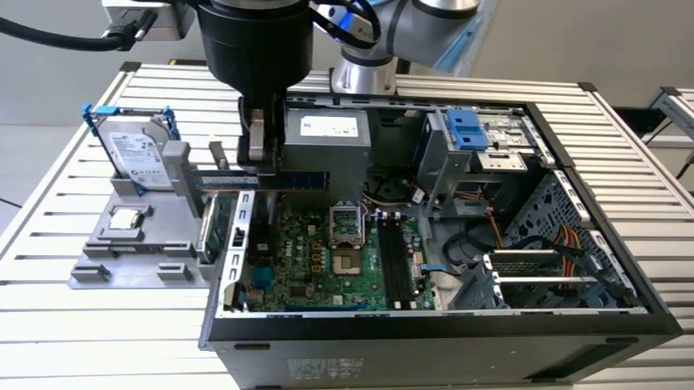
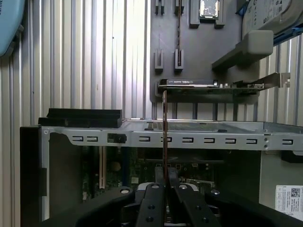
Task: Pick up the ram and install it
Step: 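Pick up the ram and move it above insertion slot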
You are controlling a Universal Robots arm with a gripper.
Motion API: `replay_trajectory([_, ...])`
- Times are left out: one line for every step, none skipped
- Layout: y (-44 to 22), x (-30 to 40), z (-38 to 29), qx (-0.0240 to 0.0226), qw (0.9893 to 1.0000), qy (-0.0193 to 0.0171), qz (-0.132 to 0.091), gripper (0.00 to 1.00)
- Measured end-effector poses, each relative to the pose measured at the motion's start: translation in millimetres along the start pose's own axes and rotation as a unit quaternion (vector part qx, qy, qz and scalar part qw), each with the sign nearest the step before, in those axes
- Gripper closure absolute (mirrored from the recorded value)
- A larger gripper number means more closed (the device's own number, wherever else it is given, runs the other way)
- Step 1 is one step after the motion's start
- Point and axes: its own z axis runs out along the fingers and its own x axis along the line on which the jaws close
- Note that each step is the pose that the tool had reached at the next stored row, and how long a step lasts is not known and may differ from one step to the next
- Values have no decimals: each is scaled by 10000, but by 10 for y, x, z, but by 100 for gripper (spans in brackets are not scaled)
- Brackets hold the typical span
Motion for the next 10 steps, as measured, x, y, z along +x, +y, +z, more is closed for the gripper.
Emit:
replay_trajectory([-11, 0, 0, 0, 10000, 0, 0, 100])
replay_trajectory([-24, 0, -1, 0, 10000, 0, 0, 100])
replay_trajectory([-35, 0, -1, 0, 10000, 0, 0, 100])
replay_trajectory([-49, 0, -1, 0, 10000, 0, 0, 100])
replay_trajectory([-64, 0, -2, 0, 10000, 0, 0, 100])
replay_trajectory([-76, 0, -3, 0, 10000, 0, 0, 100])
replay_trajectory([-88, 0, -3, 0, 10000, 0, 0, 100])
replay_trajectory([-101, 0, -3, 0, 10000, 0, 0, 100])
replay_trajectory([-113, 0, -3, 0, 10000, 0, 0, 100])
replay_trajectory([-126, 1, -4, 0, 10000, 0, 0, 100])
